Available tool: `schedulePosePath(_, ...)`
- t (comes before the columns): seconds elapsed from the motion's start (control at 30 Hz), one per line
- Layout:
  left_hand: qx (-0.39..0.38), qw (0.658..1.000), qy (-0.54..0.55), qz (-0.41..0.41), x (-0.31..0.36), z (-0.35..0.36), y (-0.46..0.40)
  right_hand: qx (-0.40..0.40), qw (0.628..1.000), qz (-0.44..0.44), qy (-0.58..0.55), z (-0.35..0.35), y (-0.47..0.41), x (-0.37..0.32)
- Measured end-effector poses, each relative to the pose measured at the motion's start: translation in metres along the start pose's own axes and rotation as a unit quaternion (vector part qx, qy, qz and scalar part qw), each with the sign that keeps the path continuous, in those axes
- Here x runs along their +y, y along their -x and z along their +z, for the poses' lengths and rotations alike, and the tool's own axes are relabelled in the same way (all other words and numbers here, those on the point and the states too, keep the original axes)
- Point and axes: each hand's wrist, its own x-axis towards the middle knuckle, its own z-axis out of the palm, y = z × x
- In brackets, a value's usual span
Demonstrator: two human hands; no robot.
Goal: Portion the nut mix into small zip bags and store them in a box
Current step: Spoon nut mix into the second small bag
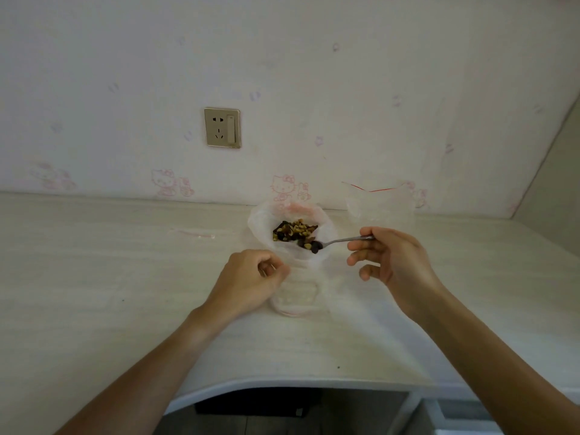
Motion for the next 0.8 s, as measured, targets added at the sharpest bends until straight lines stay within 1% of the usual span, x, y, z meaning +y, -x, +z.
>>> schedulePosePath(0.1,-0.004,1.0,0.012,0.003,0.001,0.001,-0.001,-0.035,0.999,0.004,0.036,-0.004,0.016,0.005)
schedulePosePath(0.17,-0.009,1.0,0.027,0.0,0.001,0.0,-0.002,-0.061,0.994,-0.021,0.09,-0.006,0.024,0.009)
schedulePosePath(0.23,-0.015,0.999,0.045,-0.015,0.001,0.0,-0.003,-0.095,0.981,-0.074,0.155,-0.007,0.03,0.012)
schedulePosePath(0.33,-0.022,0.996,0.071,-0.046,0.002,-0.001,-0.004,-0.151,0.941,-0.171,0.248,-0.009,0.036,0.013)
schedulePosePath(0.4,-0.025,0.995,0.078,-0.053,0.001,-0.001,-0.005,-0.173,0.92,-0.218,0.275,-0.01,0.038,0.011)
schedulePosePath(0.43,-0.025,0.995,0.077,-0.052,0.001,0.0,-0.005,-0.177,0.917,-0.231,0.271,-0.009,0.037,0.01)
schedulePosePath(0.47,-0.022,0.996,0.074,-0.051,0.0,0.0,-0.006,-0.176,0.92,-0.238,0.259,-0.009,0.036,0.01)
schedulePosePath(0.53,-0.014,0.996,0.072,-0.052,0.0,0.0,-0.006,-0.156,0.936,-0.23,0.216,-0.006,0.029,0.01)
schedulePosePath(0.67,0.018,0.992,0.094,-0.079,-0.001,-0.001,-0.009,-0.061,0.977,-0.163,0.125,0.003,0.006,0.015)
schedulePosePath(0.73,0.043,0.989,0.103,-0.098,-0.002,-0.002,-0.011,-0.018,0.985,-0.138,0.1,0.008,-0.01,0.018)
schedulePosePath(0.8,0.068,0.981,0.118,-0.135,-0.002,-0.003,-0.014,0.013,0.988,-0.12,0.092,0.013,-0.027,0.02)
